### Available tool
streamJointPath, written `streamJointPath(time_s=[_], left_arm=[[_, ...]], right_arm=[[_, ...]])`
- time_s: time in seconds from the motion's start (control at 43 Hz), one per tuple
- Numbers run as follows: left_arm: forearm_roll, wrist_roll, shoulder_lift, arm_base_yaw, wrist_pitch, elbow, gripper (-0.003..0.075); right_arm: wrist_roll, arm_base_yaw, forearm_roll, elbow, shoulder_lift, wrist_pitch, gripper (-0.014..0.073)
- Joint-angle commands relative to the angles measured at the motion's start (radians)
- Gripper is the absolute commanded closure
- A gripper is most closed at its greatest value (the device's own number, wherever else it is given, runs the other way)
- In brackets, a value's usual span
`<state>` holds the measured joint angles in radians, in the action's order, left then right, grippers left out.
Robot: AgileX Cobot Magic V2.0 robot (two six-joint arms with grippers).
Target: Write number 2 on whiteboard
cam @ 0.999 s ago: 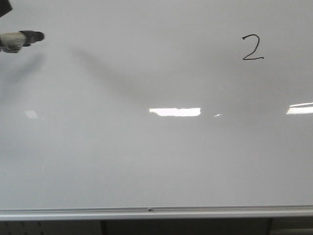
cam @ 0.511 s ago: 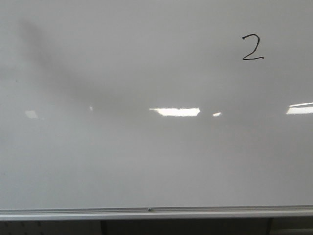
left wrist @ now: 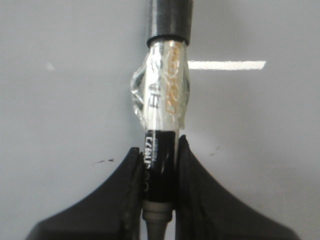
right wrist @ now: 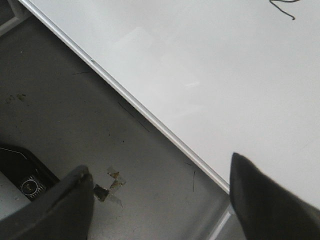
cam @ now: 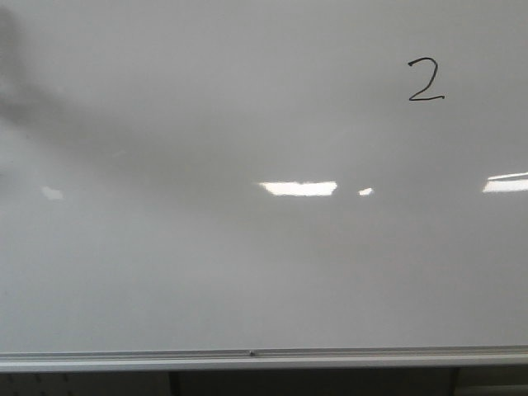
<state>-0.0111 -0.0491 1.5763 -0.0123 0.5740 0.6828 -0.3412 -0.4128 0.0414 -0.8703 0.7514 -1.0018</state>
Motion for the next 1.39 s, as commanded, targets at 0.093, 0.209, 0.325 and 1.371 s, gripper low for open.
streamJointPath(time_s=[0.093,0.209,0.325,1.371], left_arm=[[0.011,-0.01,-0.001,-0.001,0.12,0.048,0.0665],[0.011,-0.01,0.016,-0.001,0.113,0.068,0.0575],[0.005,-0.01,0.016,-0.001,0.102,0.073,0.0435],[0.034,0.049,-0.705,-0.001,-1.307,0.284,0.0353]], right_arm=[[0.002,0.001,-0.01,-0.03,-0.004,0.07,0.0012],[0.002,0.001,-0.01,-0.03,-0.004,0.072,0.0012],[0.002,0.001,-0.01,-0.03,-0.004,0.071,0.0012],[0.332,0.001,-0.01,-0.03,-0.004,0.063,0.0012]])
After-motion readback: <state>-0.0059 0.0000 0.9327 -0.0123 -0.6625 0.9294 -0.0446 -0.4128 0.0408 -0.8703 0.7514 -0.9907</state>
